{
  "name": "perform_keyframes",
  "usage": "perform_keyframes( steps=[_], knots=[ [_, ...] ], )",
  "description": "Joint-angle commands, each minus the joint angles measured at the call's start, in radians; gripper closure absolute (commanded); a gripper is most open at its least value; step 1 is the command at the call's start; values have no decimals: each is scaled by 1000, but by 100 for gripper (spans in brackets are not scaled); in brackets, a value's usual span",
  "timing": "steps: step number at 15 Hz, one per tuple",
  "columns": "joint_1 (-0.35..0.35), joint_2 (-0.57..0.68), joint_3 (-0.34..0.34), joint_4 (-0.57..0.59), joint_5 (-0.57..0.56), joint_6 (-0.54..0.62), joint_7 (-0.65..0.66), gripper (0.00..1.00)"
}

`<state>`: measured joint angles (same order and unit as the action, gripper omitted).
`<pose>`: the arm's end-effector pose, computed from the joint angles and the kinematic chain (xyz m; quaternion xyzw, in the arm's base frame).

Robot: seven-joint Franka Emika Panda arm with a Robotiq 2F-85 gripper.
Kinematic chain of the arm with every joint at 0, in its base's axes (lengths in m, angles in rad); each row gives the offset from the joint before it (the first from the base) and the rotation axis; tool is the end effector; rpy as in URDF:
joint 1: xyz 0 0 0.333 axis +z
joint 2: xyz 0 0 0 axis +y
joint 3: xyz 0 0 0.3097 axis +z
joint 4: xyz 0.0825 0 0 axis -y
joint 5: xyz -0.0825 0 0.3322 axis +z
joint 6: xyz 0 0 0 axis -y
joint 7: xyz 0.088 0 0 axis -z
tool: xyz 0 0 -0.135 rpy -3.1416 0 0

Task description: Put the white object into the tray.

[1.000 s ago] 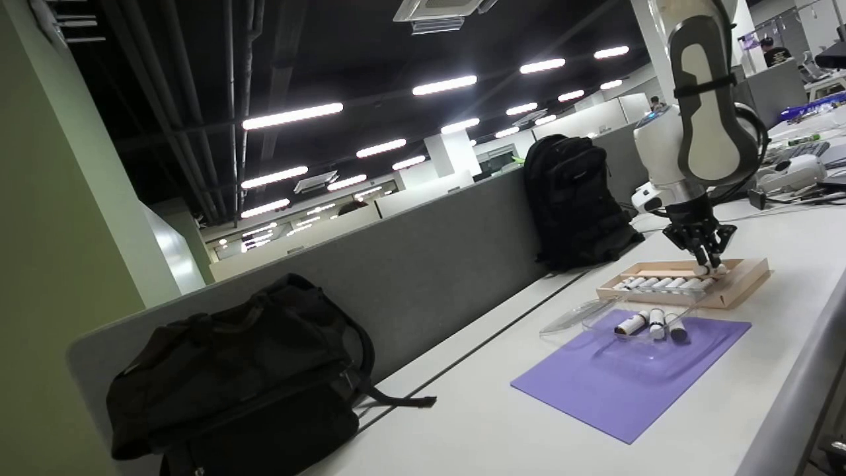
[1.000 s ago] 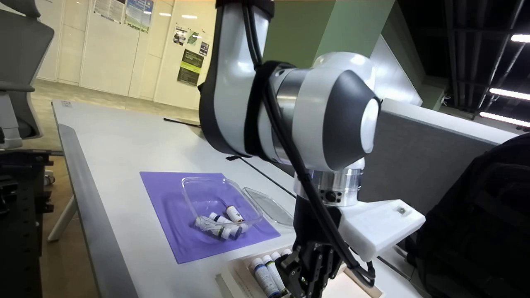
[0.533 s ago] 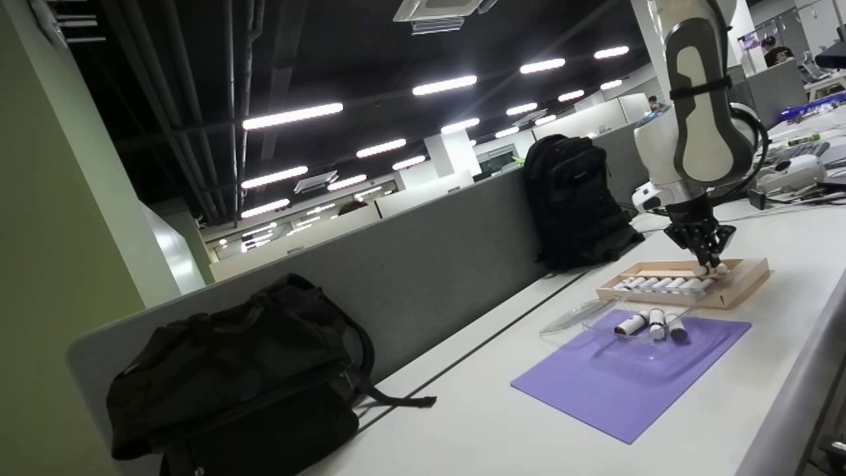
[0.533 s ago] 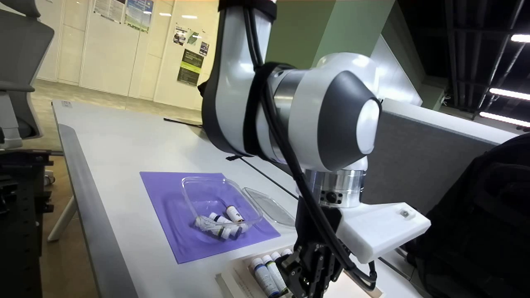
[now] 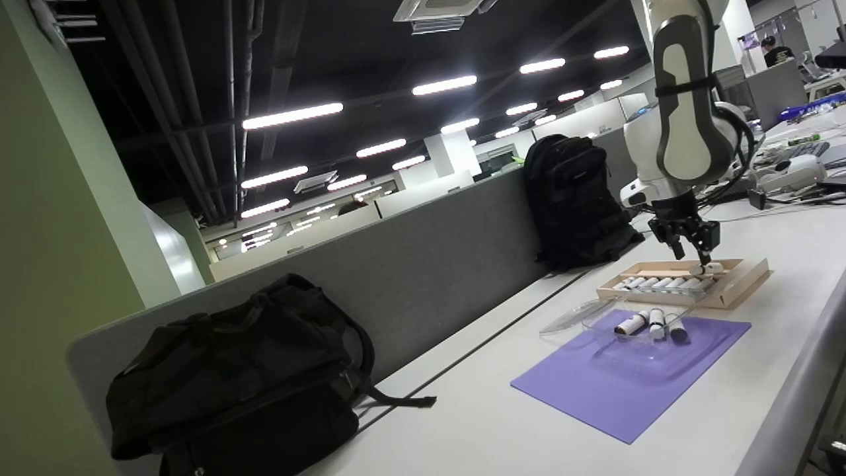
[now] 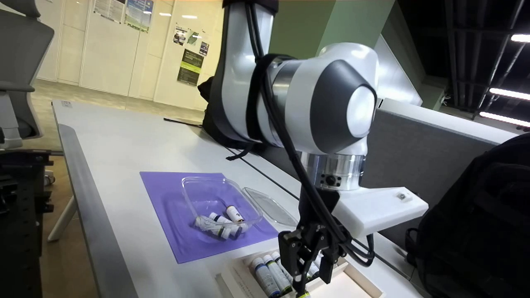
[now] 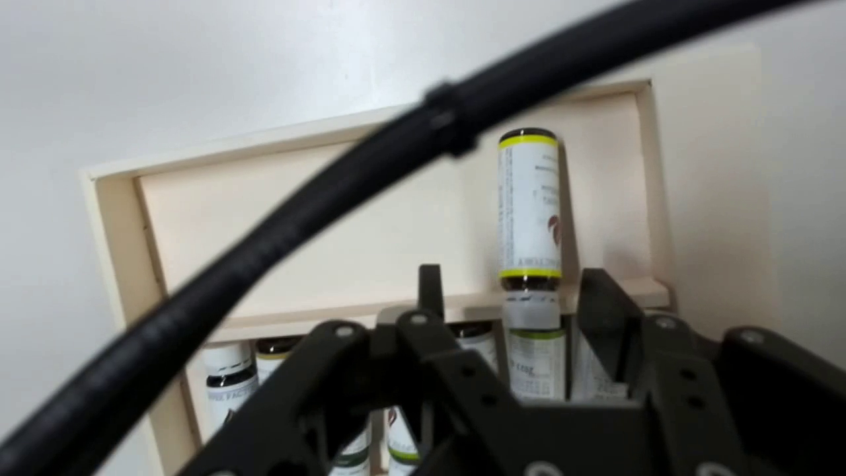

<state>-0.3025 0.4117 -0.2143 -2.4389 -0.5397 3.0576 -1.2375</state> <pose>0.4326 -0.2066 0.1734 0.7950 0.5926 -0.0102 0.1297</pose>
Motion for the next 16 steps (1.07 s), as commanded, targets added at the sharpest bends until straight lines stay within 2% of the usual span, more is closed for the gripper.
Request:
perform_keyframes(
  steps=[1,3,5,9,16],
  knots=[
    [6,-72,45,-25,56,-35,-5,72],
    [8,-106,83,-37,86,-56,-12,90],
    [12,-117,101,-38,108,-57,-13,99],
    [-3,-71,108,-15,137,-31,-24,100],
    [-56,20,99,47,134,92,-59,100]
  ],
)
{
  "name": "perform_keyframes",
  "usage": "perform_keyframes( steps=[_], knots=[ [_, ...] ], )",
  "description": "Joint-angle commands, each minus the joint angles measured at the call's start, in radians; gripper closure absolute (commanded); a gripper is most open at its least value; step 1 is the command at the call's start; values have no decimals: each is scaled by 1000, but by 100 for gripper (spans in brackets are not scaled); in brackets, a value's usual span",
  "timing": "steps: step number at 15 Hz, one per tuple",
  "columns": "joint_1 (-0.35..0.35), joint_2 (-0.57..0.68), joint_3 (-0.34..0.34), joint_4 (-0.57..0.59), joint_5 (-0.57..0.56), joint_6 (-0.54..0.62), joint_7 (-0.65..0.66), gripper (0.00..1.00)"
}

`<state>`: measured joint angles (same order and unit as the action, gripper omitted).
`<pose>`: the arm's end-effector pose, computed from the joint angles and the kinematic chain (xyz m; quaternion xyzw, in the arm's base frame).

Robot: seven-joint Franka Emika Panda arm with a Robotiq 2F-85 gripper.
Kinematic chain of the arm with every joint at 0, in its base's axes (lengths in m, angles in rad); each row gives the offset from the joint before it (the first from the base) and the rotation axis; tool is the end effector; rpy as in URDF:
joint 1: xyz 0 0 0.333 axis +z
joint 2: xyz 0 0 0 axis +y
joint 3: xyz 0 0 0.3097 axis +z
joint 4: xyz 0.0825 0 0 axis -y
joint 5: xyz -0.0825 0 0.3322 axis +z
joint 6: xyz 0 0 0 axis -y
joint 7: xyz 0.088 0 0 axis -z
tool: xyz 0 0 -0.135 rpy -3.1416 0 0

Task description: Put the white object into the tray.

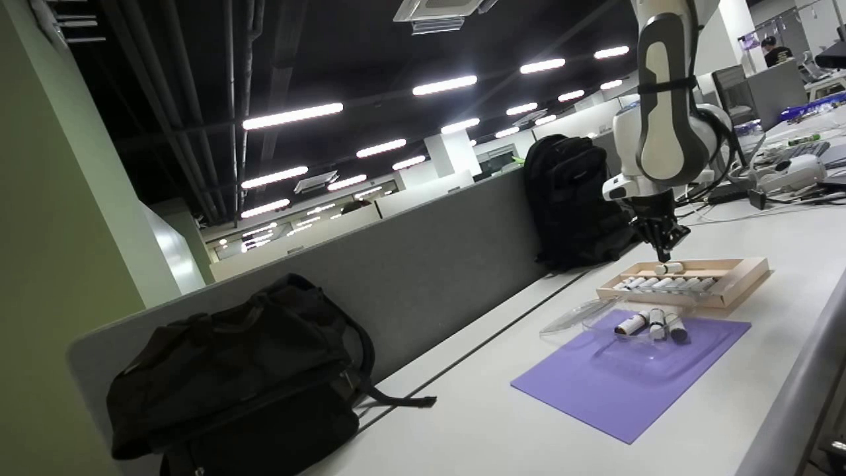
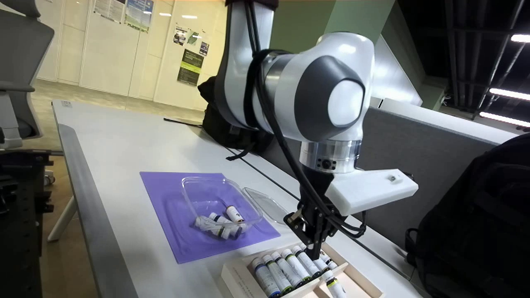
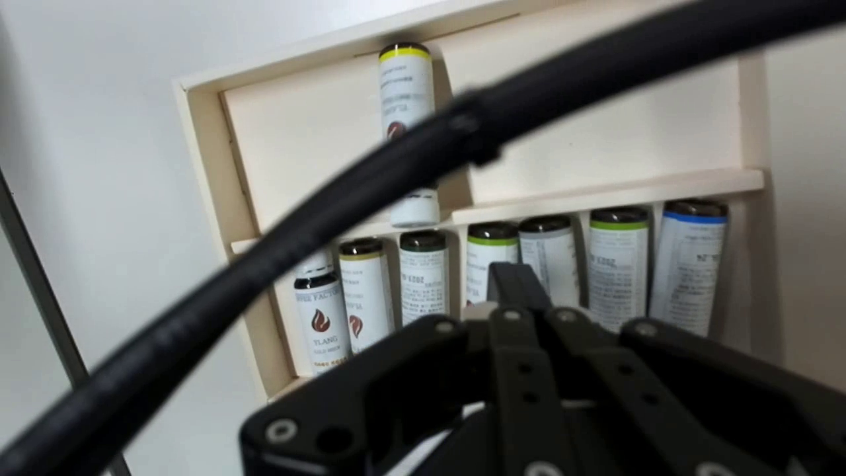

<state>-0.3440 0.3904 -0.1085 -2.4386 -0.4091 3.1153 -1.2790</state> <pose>0.4552 -0.1861 0.1902 0.8027 0.5780 0.0476 0.1391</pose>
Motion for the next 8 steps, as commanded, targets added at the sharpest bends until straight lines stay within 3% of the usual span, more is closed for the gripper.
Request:
perform_keyframes(
  steps=[1,8],
  knots=[
    [-20,51,-10,58,2,37,-17,100],
    [0,53,-58,84,-2,12,5,100]
  ],
)
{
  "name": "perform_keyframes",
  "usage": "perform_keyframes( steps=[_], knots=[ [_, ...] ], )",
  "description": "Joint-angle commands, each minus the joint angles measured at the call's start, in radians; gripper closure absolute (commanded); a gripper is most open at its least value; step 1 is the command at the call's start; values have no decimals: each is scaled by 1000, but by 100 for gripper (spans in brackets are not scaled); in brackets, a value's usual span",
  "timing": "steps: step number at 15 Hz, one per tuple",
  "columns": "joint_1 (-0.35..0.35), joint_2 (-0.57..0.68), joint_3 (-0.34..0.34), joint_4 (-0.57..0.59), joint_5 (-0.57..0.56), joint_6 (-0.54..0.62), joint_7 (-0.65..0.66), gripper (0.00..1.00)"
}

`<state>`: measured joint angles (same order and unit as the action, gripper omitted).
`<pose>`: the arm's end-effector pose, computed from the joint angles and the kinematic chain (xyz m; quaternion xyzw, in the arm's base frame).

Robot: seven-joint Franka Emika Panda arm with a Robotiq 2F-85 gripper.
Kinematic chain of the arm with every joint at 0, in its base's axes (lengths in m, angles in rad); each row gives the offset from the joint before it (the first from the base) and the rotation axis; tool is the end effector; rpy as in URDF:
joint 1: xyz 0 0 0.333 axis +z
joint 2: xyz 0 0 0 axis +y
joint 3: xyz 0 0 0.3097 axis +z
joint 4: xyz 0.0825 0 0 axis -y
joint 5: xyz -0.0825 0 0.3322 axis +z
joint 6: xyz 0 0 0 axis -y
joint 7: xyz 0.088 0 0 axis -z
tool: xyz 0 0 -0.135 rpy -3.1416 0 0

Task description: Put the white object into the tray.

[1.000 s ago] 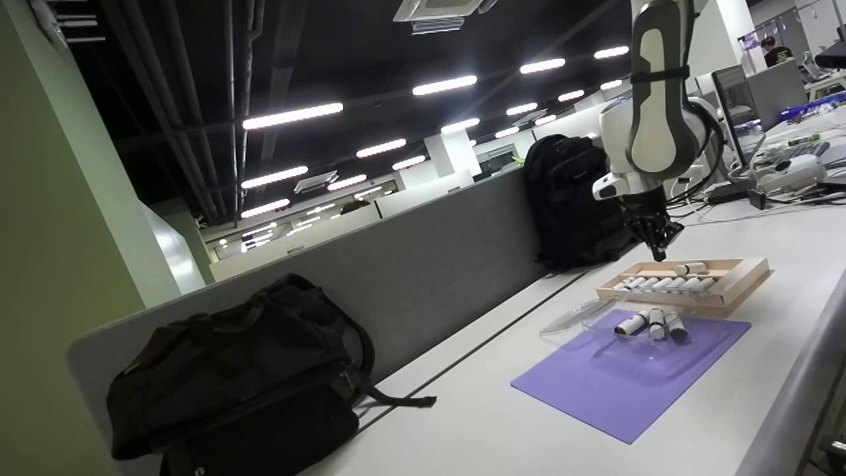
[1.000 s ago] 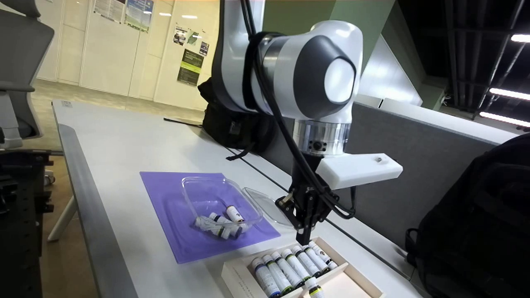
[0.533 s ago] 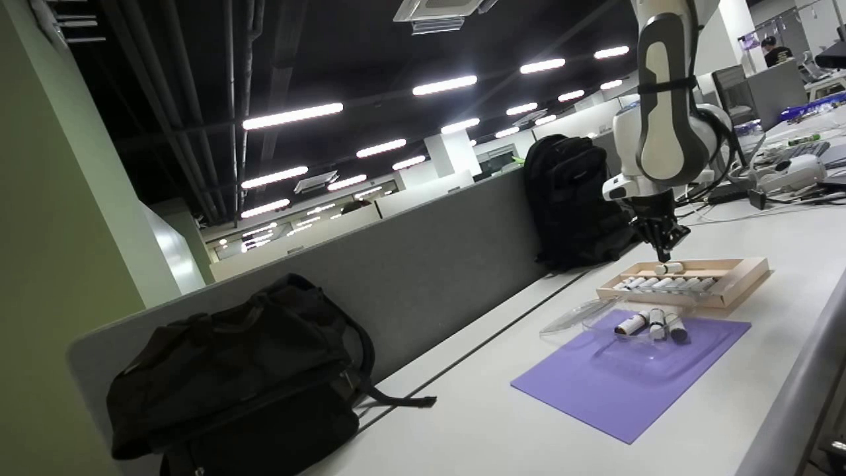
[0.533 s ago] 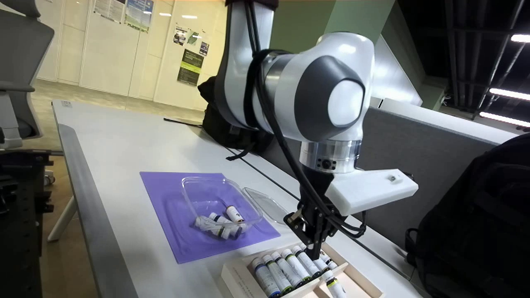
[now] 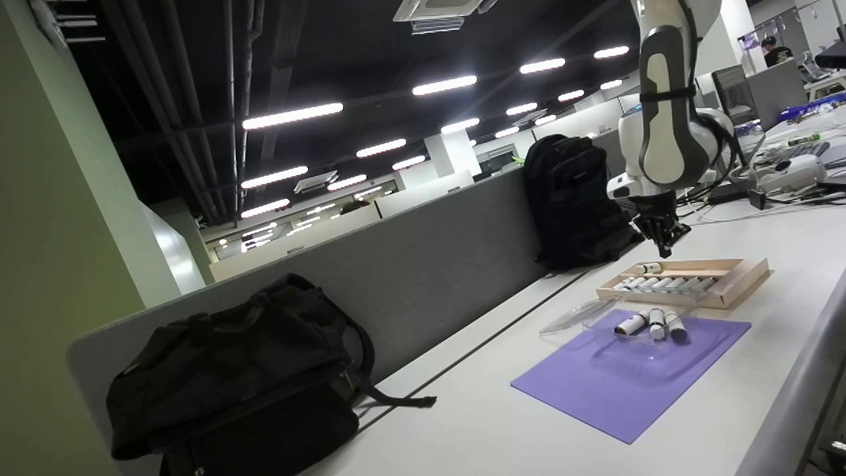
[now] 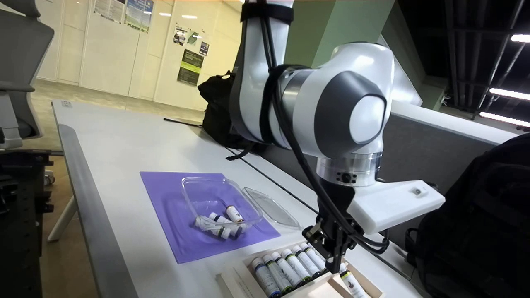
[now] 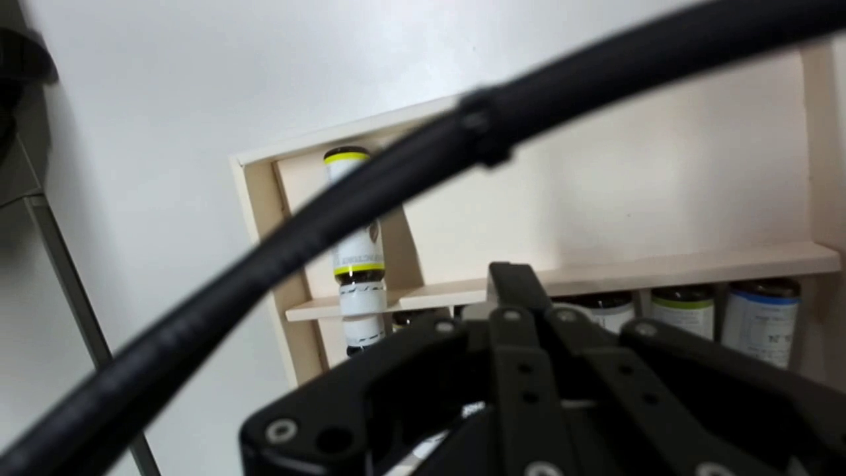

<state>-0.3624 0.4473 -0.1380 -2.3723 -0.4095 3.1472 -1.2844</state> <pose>0.4650 -0.2161 0.1858 0.8089 0.5637 0.0510 0.1590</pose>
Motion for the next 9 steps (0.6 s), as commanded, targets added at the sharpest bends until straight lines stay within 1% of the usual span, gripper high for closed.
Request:
perform_keyframes(
  steps=[1,3,4,5,9],
  knots=[
    [21,-11,-35,15,-1,-21,13,100],
    [29,-25,-46,6,2,-43,19,100],
    [45,-33,-65,5,0,-67,26,100],
    [18,-7,-37,2,-2,-23,6,99],
    [32,-15,-54,3,-3,-44,8,99]
  ],
)
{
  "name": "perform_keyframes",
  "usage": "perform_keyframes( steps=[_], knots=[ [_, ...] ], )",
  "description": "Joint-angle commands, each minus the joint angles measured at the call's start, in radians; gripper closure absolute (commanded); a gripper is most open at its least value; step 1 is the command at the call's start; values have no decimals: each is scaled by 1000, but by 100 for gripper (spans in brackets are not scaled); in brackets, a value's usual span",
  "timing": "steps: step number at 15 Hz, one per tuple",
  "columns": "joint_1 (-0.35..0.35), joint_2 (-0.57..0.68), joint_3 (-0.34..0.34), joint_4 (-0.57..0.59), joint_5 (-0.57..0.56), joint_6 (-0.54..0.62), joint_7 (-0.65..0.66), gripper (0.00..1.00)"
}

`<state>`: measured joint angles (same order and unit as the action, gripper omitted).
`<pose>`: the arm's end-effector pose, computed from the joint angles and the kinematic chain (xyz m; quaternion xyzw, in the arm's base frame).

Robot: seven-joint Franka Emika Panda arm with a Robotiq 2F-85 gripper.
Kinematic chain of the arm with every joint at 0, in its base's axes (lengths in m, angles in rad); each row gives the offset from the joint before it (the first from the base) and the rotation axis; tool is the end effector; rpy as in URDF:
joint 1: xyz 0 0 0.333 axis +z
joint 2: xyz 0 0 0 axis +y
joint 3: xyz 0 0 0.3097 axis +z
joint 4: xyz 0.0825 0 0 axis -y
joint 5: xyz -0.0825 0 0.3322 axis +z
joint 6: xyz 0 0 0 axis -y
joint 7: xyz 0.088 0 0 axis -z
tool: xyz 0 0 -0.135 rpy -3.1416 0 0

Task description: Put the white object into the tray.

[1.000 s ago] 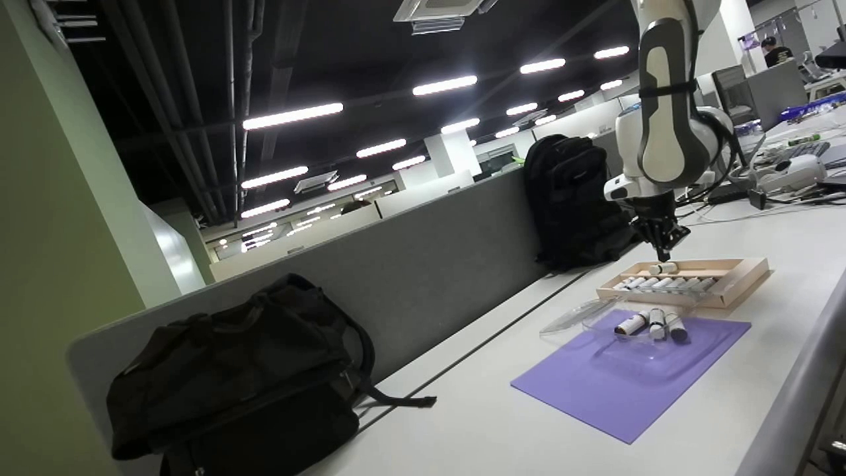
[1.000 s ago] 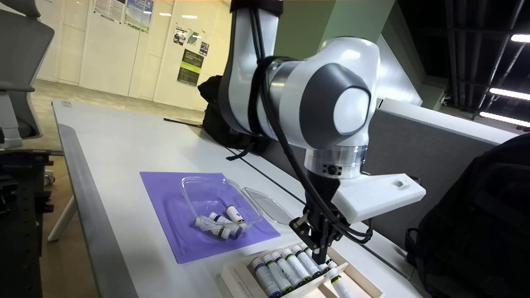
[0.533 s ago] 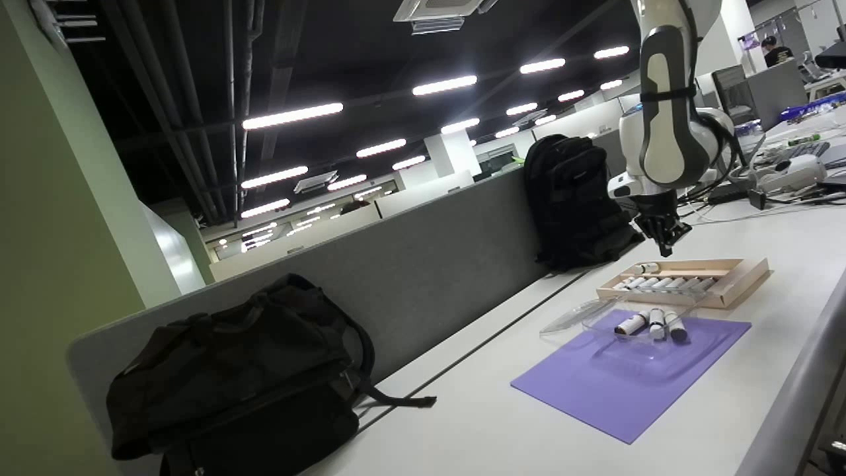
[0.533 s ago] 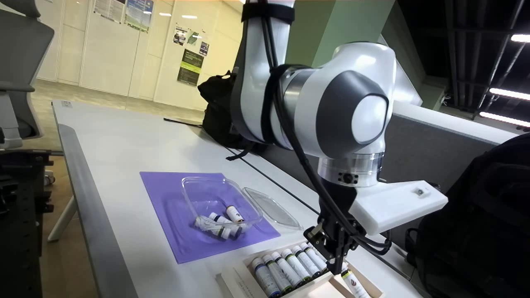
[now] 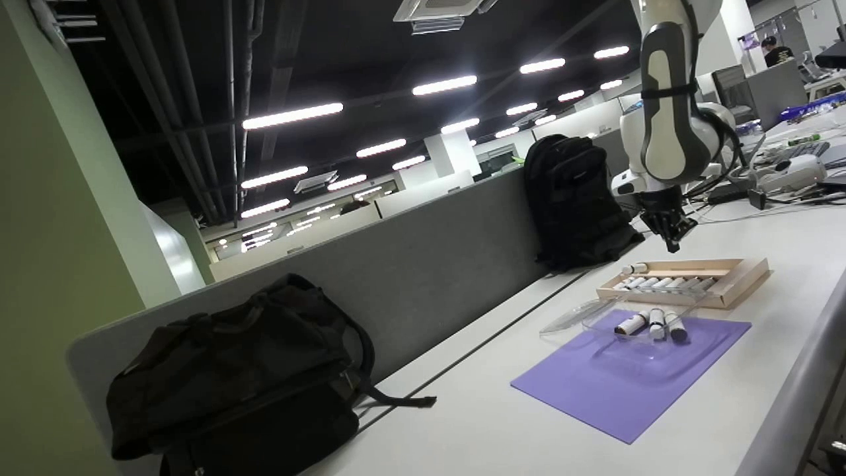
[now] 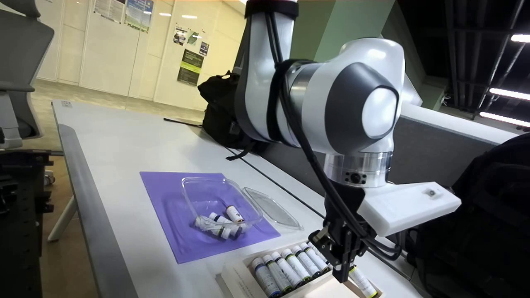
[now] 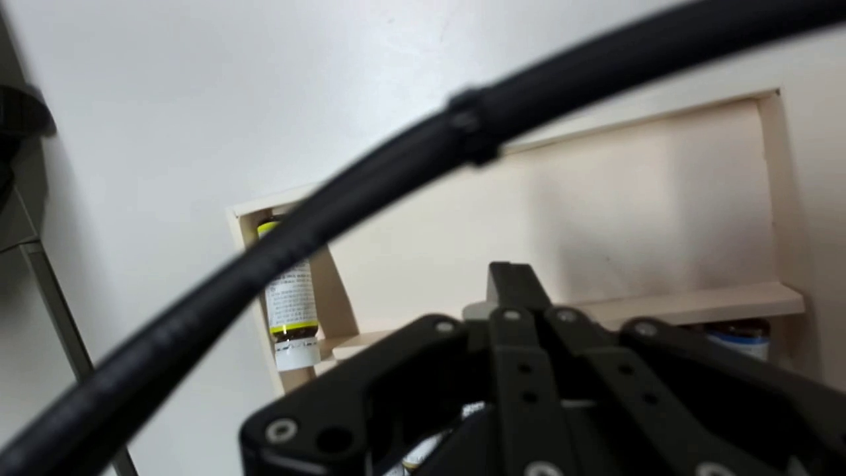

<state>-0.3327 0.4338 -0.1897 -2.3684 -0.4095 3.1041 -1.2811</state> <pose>0.4586 -0.2288 0.1899 0.8157 0.5553 0.0293 0.1594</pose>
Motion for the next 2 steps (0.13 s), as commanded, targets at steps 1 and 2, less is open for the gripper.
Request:
perform_keyframes(
  steps=[1,2],
  knots=[
    [4,-2,-2,-1,-3,-1,5,99],
    [4,-2,-3,-1,-3,-1,5,99]
  ],
)
